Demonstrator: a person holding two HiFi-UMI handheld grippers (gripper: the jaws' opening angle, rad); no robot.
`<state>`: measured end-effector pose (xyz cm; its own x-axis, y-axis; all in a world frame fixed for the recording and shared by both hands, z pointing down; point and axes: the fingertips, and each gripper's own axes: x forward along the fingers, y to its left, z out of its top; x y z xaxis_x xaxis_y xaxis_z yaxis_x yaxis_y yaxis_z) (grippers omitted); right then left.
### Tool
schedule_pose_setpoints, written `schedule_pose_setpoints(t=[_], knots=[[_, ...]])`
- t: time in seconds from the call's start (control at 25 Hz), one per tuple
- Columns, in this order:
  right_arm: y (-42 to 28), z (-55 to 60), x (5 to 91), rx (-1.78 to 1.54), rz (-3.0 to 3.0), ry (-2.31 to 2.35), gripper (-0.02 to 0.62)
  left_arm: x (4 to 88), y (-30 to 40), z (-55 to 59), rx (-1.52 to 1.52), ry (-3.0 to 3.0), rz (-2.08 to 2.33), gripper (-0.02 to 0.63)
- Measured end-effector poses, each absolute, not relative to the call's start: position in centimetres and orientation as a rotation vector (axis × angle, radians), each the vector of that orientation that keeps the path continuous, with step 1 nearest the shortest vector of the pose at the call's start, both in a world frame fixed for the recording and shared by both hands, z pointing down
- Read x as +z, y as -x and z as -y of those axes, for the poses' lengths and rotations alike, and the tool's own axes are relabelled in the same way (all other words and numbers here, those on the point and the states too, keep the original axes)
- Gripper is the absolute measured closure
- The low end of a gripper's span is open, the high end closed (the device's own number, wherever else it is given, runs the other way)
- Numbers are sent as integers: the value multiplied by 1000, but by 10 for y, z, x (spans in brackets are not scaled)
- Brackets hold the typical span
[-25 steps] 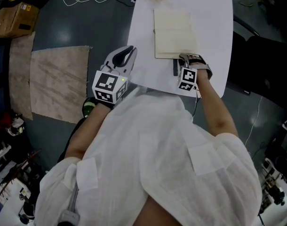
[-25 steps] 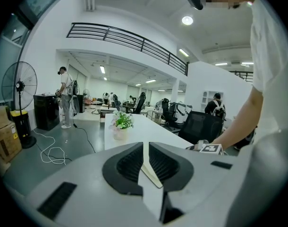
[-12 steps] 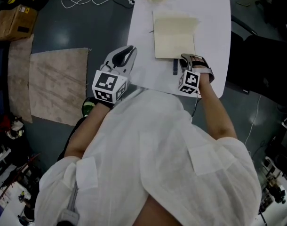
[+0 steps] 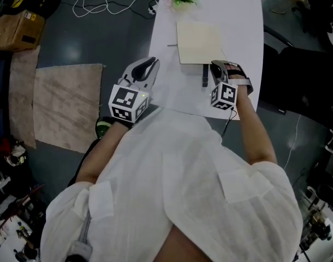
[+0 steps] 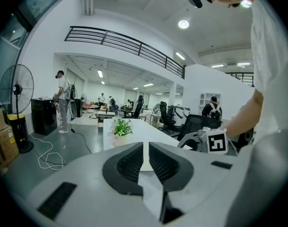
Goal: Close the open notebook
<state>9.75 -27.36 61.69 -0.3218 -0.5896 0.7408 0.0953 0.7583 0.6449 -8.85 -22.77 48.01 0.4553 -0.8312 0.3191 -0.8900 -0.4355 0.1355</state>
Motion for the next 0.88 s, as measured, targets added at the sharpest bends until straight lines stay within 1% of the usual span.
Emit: schedule_pose_setpoints(t=[0.16, 0.24, 0.36, 0.56, 0.88], knots=[[-92, 287, 611, -726, 1777, -355, 545, 475, 90, 233, 285, -2415, 1505, 572], [-89, 295, 606, -735, 1778, -344, 578, 472, 94, 236, 279, -2403, 1525, 572], [-88, 297, 603, -695, 1788, -273, 580, 469, 98, 241, 267, -2380, 1555, 572], [-92, 273, 605, -538, 1808, -105, 583, 468, 101, 247, 255, -2353, 1581, 574], [-94, 242, 587, -393, 1800, 14, 584, 474, 99, 250, 268, -2344, 1569, 572]])
